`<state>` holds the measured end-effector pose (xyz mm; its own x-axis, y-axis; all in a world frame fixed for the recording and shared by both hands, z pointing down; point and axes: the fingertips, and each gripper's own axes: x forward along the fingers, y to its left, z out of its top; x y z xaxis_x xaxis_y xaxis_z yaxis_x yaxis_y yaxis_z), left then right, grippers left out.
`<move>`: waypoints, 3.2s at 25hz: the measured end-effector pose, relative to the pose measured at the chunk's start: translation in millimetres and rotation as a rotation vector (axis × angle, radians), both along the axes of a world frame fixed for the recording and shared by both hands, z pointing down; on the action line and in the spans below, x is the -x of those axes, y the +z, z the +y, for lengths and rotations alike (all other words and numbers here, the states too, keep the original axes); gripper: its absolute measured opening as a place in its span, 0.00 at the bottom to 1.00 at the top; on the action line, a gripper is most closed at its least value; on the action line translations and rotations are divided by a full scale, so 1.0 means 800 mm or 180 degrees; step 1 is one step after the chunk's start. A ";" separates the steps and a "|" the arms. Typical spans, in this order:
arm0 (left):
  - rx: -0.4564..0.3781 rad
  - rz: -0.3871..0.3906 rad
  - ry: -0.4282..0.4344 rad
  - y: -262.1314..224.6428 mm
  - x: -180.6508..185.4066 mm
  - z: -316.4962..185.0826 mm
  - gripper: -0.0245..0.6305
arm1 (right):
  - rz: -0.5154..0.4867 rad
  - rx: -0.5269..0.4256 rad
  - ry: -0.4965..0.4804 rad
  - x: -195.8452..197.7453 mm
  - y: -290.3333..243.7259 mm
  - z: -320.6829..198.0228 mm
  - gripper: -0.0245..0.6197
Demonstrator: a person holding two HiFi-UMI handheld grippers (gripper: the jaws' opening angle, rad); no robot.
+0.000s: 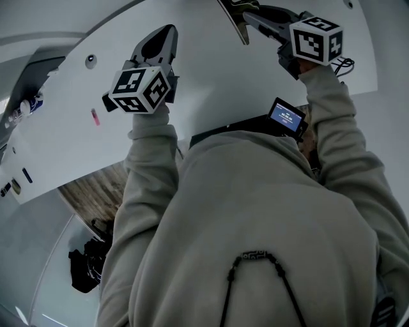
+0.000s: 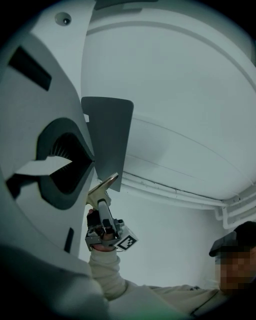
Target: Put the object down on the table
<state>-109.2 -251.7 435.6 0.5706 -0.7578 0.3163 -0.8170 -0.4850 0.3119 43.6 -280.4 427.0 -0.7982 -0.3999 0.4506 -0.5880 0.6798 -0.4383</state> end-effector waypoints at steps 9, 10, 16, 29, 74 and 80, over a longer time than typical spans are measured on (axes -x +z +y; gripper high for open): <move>-0.0009 0.0063 -0.0088 0.015 -0.001 -0.003 0.04 | 0.0069 0.0168 -0.0037 -0.003 0.032 0.007 0.18; -0.0001 0.0056 -0.0068 0.019 -0.003 -0.001 0.04 | 0.0071 0.0181 -0.0038 -0.004 0.037 0.010 0.18; 0.0081 0.0049 -0.0034 0.045 -0.004 0.018 0.04 | 0.0078 0.0242 -0.0077 0.001 0.061 0.027 0.18; 0.0316 0.0070 0.0057 0.102 -0.002 0.044 0.04 | 0.0129 0.0537 -0.0019 0.009 0.128 0.057 0.18; 0.1122 0.0354 0.0220 0.233 -0.040 0.103 0.04 | 0.0287 0.1816 0.0153 -0.012 0.330 0.153 0.18; 0.1091 0.0377 0.0287 0.222 -0.037 0.095 0.04 | 0.0485 0.1755 0.0074 -0.009 0.336 0.150 0.32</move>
